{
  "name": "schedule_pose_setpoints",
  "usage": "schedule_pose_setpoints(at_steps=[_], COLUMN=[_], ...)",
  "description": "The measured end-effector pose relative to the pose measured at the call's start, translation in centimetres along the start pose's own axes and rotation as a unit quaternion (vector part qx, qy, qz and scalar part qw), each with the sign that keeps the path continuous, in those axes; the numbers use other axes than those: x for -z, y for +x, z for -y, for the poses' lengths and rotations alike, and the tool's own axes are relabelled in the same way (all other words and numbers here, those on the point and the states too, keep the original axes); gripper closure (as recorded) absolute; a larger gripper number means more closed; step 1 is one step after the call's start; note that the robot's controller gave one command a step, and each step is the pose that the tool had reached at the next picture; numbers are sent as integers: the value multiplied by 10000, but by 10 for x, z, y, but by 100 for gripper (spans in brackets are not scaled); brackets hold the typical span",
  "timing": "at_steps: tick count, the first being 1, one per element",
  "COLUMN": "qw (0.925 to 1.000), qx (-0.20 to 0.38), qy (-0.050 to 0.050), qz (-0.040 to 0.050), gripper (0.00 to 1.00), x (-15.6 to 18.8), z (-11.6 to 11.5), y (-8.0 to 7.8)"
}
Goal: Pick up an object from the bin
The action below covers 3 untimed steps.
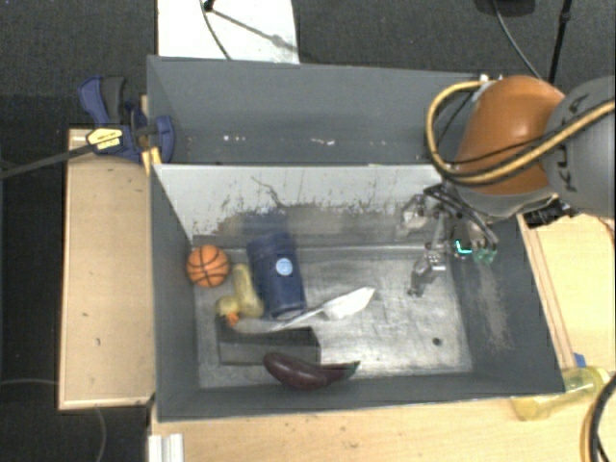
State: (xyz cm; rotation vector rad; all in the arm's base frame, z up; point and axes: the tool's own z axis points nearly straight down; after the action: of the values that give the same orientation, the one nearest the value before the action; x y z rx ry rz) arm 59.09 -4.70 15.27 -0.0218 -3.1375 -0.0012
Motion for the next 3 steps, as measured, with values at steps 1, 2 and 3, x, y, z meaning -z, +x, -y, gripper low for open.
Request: schedule_pose_setpoints(at_steps=[1,2,3], qw=[10000,9991,9991], qx=[5,417,422], qy=[3,2,2], qz=[38,65,64], gripper=[0,100,100], x=[4,-79,-79], z=[0,-54,-54], y=[-2,31,31])
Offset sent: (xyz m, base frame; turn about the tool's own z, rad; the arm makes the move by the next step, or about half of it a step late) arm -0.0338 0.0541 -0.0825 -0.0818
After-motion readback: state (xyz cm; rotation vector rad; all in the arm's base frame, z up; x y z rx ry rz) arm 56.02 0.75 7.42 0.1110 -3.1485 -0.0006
